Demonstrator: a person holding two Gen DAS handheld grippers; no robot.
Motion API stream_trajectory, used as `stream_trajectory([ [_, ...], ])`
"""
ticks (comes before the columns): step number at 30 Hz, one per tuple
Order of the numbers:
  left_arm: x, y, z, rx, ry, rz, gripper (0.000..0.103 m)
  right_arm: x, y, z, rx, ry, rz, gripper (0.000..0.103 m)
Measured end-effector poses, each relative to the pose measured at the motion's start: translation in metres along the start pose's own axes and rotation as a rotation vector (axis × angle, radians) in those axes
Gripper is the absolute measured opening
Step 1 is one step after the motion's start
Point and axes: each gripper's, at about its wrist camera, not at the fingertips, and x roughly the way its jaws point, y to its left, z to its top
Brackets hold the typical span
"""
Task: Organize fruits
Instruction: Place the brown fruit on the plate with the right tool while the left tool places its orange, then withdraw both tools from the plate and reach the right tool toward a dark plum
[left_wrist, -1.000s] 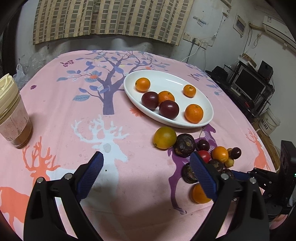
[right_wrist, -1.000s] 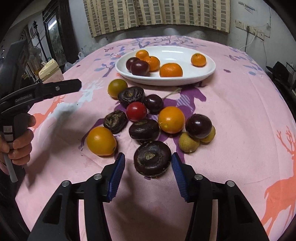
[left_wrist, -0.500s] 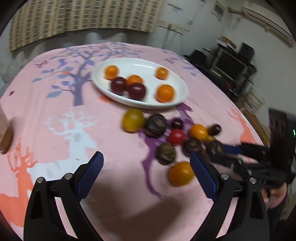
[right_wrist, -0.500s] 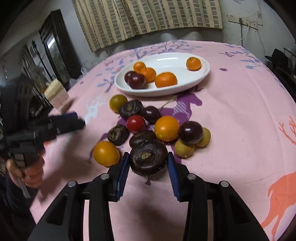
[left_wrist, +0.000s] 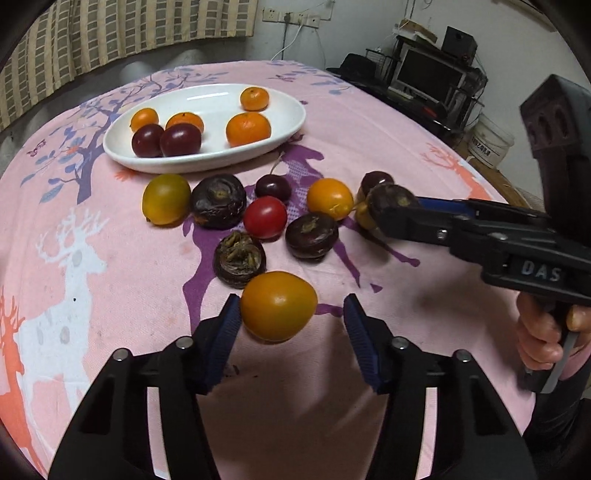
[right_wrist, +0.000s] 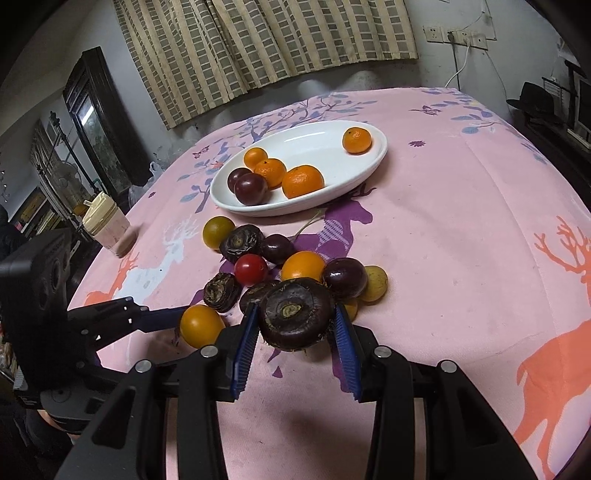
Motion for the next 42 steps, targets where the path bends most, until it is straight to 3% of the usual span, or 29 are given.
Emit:
stream_trajectory([
  [6, 0.006, 0.005, 0.002, -0.029, 0.011, 0.022, 0.042, -0.001, 0.003, -0.001, -0.013, -0.006, 0.0, 0.042],
  [11, 0.002, 0.01, 0.0, -0.049, 0.014, 0.008, 0.041, -0.001, 0.002, -0.002, -0.006, -0.003, 0.004, 0.042],
  [16, -0.022, 0.025, 0.007, -0.088, -0.036, -0.052, 0.041, -0.006, 0.003, 0.005, 0.017, -0.025, 0.086, 0.042],
  [21, -0.038, 0.049, 0.055, -0.079, -0.115, -0.026, 0.041, -0.006, 0.009, 0.051, -0.009, -0.092, 0.049, 0.042],
  [25, -0.024, 0.07, 0.108, -0.095, -0.158, -0.003, 0.041, 0.018, -0.001, 0.096, 0.017, -0.103, -0.014, 0.042],
  [30, 0.021, 0.096, 0.158, -0.141, -0.115, 0.035, 0.041, 0.067, -0.019, 0.134, 0.029, -0.039, -0.098, 0.042],
  [36, 0.057, 0.11, 0.18, -0.146, -0.076, 0.081, 0.041, 0.102, -0.027, 0.149, 0.01, 0.026, -0.116, 0.043],
  [37, 0.059, 0.112, 0.18, -0.148, -0.073, 0.091, 0.043, 0.103, -0.026, 0.15, 0.004, 0.031, -0.122, 0.044],
  [39, 0.054, 0.114, 0.179, -0.164, -0.099, 0.119, 0.074, 0.096, -0.023, 0.149, -0.006, 0.023, -0.11, 0.051],
  [42, 0.033, 0.11, 0.173, -0.169, -0.155, 0.138, 0.085, 0.075, -0.018, 0.147, -0.034, -0.02, -0.117, 0.052],
])
